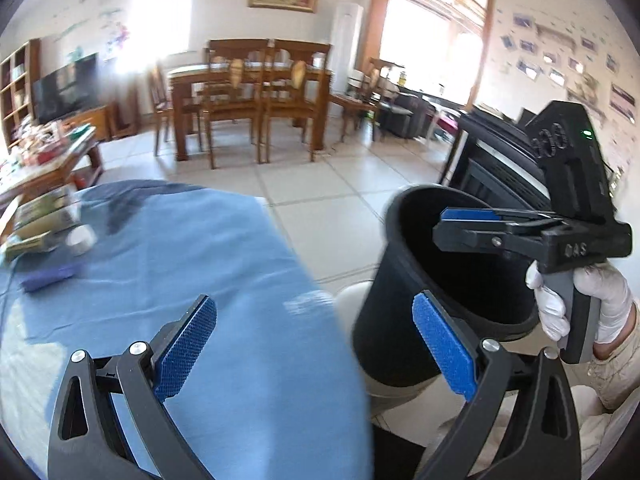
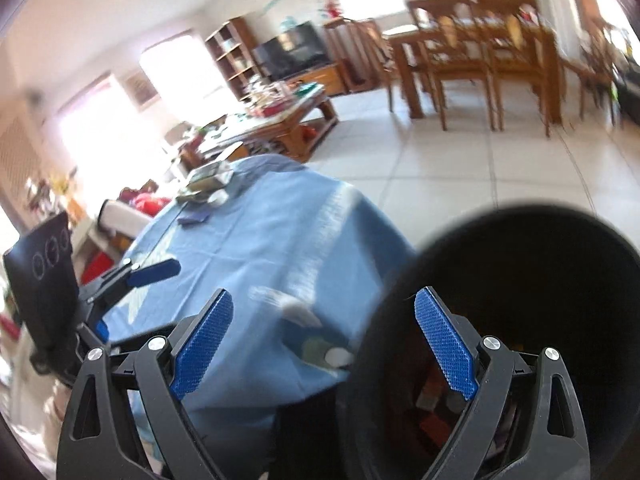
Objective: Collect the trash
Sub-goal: 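Move both open tools back over the table items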
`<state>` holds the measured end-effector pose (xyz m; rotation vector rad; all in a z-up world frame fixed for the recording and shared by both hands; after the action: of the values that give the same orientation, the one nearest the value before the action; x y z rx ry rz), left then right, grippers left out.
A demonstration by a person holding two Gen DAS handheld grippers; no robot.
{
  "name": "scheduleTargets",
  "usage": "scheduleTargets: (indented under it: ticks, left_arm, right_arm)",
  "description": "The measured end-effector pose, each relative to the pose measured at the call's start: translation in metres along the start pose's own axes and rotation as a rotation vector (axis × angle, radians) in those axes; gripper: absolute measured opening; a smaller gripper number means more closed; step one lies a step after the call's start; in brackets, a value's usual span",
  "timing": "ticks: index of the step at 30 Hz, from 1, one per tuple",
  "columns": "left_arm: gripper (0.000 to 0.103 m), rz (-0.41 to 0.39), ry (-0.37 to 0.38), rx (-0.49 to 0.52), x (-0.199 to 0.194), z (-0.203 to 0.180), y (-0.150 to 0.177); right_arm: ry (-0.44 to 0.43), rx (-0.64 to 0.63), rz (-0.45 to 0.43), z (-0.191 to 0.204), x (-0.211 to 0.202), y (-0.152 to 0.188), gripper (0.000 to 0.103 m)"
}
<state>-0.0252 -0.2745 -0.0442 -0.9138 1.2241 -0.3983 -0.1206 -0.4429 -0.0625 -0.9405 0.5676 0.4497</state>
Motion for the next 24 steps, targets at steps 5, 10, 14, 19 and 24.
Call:
scheduleTargets:
  ticks: [5,10,14,19,24]
  left_arm:
    - [0.098,-0.009,-0.052,-0.062,-0.018,0.048,0.012]
    - [0.098,-0.004,-0.106,-0.116,-0.036,0.098,0.028]
    - [0.098,0.008,-0.162,-0.158,-0.048,0.139,0.037]
    - [0.098,0.023,-0.204,-0.177,-0.054,0.178,0.046]
    - [0.098,0.053,-0.231,-0.158,-0.046,0.203,0.050]
  right_arm:
    - [0.006,-0.176,0.008,0.061,0.031,-0.013,0.091]
    - [0.014,-0.326,0.066,0.116,0.071,-0.029,0.091]
    - [0.015,-0.437,0.086,0.152,0.102,-0.037,0.097]
    - [-0.007,-0.520,0.112,0.184,0.139,-0.044,0.097]
    - [-0.006,-0.560,0.143,0.200,0.171,-0.049,0.097]
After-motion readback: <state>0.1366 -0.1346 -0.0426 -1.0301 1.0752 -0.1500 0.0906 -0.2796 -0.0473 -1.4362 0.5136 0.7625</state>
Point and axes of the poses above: each gripper's, at about its wrist camera, not at the fingertips, and x roughly the way its jaws point, z to its left, y to its underside, the point moved 5 cm from there along x, roughly the way its jaws point, and after that the axes turned 12 degrees about x, right-handed, at the moved point
